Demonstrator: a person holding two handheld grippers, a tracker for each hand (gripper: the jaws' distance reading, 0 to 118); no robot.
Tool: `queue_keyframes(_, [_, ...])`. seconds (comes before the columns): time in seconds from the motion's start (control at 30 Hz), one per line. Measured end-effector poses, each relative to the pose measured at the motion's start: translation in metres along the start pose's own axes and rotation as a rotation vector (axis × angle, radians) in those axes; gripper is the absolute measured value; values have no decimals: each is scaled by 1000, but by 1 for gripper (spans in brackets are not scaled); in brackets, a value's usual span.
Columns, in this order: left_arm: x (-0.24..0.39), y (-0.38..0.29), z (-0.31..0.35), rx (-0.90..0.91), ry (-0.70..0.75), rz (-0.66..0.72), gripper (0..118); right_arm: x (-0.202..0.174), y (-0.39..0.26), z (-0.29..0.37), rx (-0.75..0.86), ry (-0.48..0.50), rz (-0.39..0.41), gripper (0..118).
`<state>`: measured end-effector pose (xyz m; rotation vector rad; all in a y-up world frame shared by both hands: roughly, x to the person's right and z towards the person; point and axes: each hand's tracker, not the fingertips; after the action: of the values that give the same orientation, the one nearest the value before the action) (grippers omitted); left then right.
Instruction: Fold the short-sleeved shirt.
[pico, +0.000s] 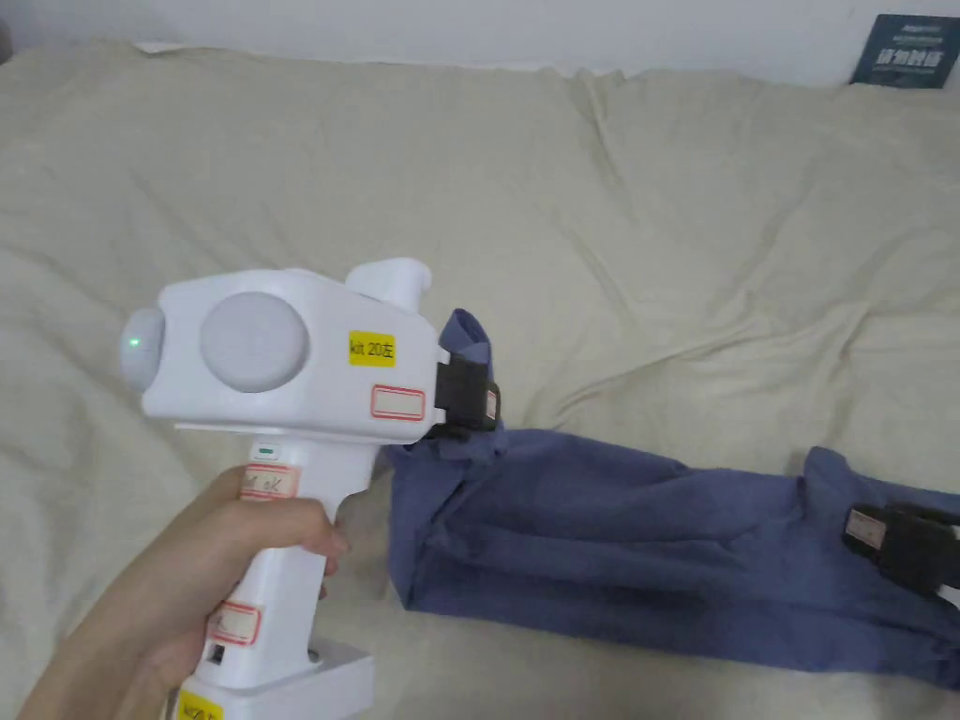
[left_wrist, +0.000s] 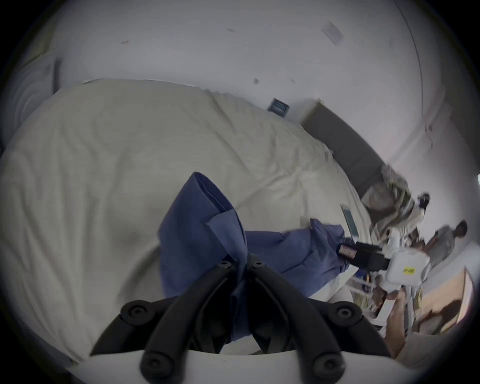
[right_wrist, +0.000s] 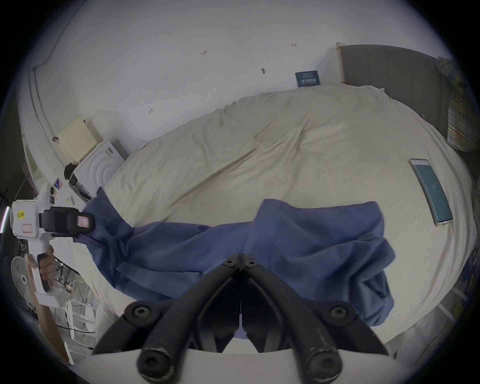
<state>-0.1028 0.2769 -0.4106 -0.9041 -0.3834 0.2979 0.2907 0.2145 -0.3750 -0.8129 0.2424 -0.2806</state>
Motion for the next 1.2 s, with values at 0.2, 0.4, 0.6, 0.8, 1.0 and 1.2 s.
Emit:
queue_keyframes(0.2, [66, -4, -98, -233, -147, -91, 6, 24, 0, 18, 36, -12, -37, 0])
queue_keyframes(0.4, [98, -17, -138, -355, -150, -119, 36, 39, -2, 26, 53, -16, -70, 0])
queue_keyframes(0.6, [85, -3, -94, -203, -122, -80, 118, 47, -8, 29, 58, -16, -95, 0])
queue_keyframes(0.8, [40, 15, -16, -26, -172, 56, 115, 43, -13, 29, 56, -6, -102, 0])
queue_keyframes(1.0, [-1, 4, -3, 5, 46, 72, 7, 40, -14, 27, 42, -7, -80, 0])
queue_keyframes(1.2, [13, -22, -55, -131, -56, 32, 0, 38, -12, 24, 43, 1, -79, 0])
